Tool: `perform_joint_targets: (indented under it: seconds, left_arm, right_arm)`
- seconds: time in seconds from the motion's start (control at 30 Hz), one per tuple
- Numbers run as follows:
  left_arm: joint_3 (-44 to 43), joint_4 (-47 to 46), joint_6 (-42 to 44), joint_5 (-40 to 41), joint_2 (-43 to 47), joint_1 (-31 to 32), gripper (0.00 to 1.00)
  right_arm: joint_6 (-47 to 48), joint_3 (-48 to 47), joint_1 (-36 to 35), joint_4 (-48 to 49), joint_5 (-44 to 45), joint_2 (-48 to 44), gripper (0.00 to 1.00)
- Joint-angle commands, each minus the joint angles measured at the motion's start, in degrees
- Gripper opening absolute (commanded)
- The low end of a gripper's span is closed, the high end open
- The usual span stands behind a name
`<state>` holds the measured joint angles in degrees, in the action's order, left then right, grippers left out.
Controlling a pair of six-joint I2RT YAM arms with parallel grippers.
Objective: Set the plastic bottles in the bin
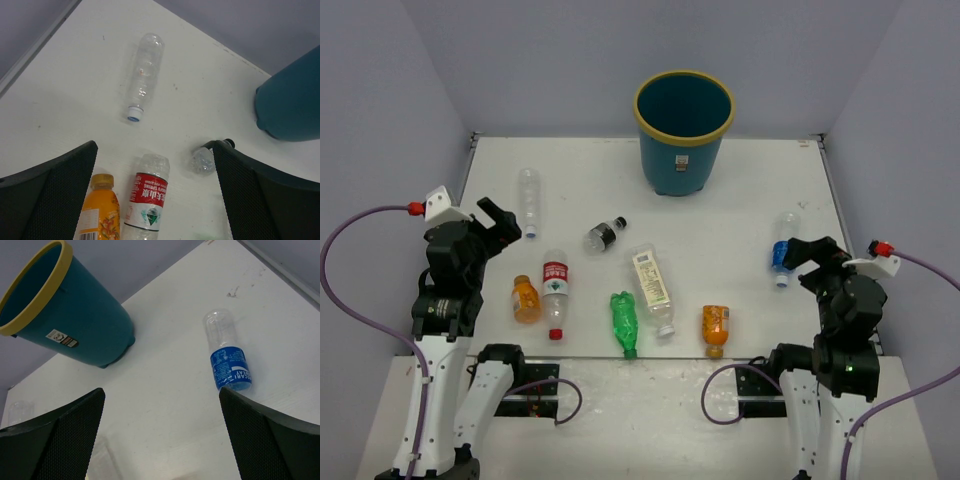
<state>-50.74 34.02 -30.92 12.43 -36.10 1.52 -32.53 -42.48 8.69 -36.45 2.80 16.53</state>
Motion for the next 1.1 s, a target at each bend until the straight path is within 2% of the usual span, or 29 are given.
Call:
perform_joint_targets:
  seconds: [0.0, 0.27, 0.4, 0.57, 0.73, 0.93, 1.07]
  left_arm:
    - [0.1, -1.4, -1.0, -0.1, 0.2, -0.1, 1.00]
    - [1.2, -3.4, -1.4, -0.3, -0.4, -0.1, 1.00]
    - [2.5, -5.5, -1.8, -2.1, -1.2, -0.1, 1.00]
    - [5.2, -12.7, -0.6, -9.4, -3.2, -0.1, 1.00]
    - [4.3, -14.5, -0.3, -9.3, -7.7, -0.1, 1.00]
    - [2.9, -14.8, 0.5, -7.8, -11.4, -0.1, 1.00]
    - [2.1, -14.2, 1.3, -6.8, -11.5, -0.1, 1.00]
  right_arm:
    - [1.0, -0.4, 0.2, 0.9, -2.3, 0.4, 0.99]
    - [2.2, 0.0, 0.2, -0.6, -2.4, 4.8, 0.99]
    - [0.8, -1.2, 0.2, -4.4, 1.3, 12.8, 0.99]
    - [-0.5, -4.2, 0.4, -9.4, 3.5, 26.9, 0.99]
    - [-1.2, -2.5, 0.6, -4.0, 8.2, 33.3, 0.99]
    - [3.3, -5.7, 0.5, 3.4, 1.1, 45.5, 0.99]
    - [2.4, -11.4, 0.6, 2.1, 0.7, 54.2, 0.99]
